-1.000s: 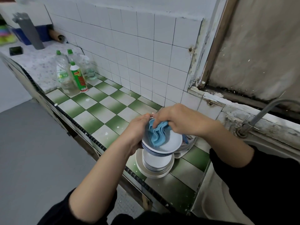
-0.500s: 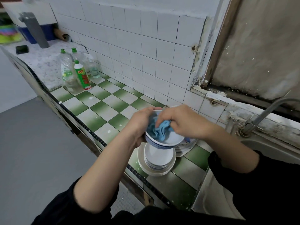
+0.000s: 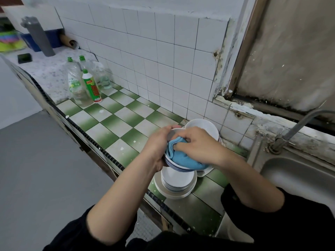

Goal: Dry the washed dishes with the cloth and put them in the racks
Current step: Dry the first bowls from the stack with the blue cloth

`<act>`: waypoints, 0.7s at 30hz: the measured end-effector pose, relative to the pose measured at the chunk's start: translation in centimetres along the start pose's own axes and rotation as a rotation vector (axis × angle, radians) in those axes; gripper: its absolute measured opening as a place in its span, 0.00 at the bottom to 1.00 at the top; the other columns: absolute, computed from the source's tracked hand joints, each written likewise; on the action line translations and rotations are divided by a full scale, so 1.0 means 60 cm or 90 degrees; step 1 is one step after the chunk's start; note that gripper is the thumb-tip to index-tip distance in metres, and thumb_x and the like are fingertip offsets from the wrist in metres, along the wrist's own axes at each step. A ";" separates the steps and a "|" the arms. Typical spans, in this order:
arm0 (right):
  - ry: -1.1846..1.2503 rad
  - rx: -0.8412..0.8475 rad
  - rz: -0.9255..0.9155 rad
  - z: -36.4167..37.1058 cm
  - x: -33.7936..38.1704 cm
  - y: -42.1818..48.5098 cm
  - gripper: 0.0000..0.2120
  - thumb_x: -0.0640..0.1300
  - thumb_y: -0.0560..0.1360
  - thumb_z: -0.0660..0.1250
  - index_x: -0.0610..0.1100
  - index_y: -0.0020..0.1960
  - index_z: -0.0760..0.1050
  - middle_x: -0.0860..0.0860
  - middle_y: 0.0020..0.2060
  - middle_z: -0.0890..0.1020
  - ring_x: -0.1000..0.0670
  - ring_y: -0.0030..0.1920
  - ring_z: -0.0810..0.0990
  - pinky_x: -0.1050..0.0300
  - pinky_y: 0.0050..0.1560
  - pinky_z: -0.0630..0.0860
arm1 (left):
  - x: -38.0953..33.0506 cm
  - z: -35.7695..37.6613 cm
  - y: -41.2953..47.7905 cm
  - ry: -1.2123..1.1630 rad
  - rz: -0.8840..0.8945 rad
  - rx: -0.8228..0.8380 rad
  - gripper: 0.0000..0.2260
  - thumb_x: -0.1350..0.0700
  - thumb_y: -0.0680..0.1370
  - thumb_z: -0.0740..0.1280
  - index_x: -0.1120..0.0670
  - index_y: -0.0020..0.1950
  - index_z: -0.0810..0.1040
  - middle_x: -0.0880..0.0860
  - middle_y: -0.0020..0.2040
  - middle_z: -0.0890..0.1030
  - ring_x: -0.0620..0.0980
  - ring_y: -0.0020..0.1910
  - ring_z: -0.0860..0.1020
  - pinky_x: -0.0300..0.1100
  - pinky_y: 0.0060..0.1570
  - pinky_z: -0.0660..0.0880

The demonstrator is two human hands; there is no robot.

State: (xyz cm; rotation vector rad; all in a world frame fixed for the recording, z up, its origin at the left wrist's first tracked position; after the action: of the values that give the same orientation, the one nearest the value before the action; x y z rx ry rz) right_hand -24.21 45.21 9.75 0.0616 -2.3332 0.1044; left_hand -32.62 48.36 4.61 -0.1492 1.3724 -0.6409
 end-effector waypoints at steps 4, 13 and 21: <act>0.378 0.036 0.139 0.021 -0.025 -0.006 0.10 0.50 0.78 0.65 0.51 0.42 0.83 0.52 0.42 0.85 0.53 0.48 0.82 0.55 0.51 0.76 | -0.003 -0.012 0.003 0.004 0.035 -0.034 0.11 0.51 0.82 0.58 0.50 0.51 0.80 0.56 0.44 0.83 0.57 0.43 0.81 0.49 0.45 0.77; 0.236 -0.046 0.068 -0.024 -0.039 0.001 0.11 0.35 0.74 0.72 0.51 0.40 0.82 0.48 0.40 0.85 0.51 0.41 0.81 0.50 0.52 0.79 | -0.010 -0.014 -0.007 0.012 0.049 -0.040 0.13 0.51 0.82 0.57 0.48 0.49 0.81 0.58 0.48 0.83 0.56 0.42 0.80 0.49 0.43 0.78; 0.141 -0.033 0.038 -0.003 0.000 0.003 0.07 0.40 0.74 0.72 0.52 0.45 0.82 0.55 0.39 0.82 0.58 0.40 0.79 0.64 0.46 0.74 | -0.028 -0.020 -0.011 0.032 0.093 -0.029 0.14 0.52 0.84 0.55 0.50 0.54 0.81 0.58 0.49 0.83 0.54 0.43 0.81 0.47 0.43 0.79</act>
State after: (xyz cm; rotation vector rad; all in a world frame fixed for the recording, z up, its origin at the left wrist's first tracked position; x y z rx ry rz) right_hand -24.08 45.41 9.83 -0.0424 -2.1159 0.0768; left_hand -34.05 49.00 6.12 -0.0689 1.4325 -0.4950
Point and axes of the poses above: each hand's wrist, its own y-axis towards the middle knuckle, its own z-axis out of the palm, x = y × z, the point moved 8 cm from there along y, towards the middle knuckle
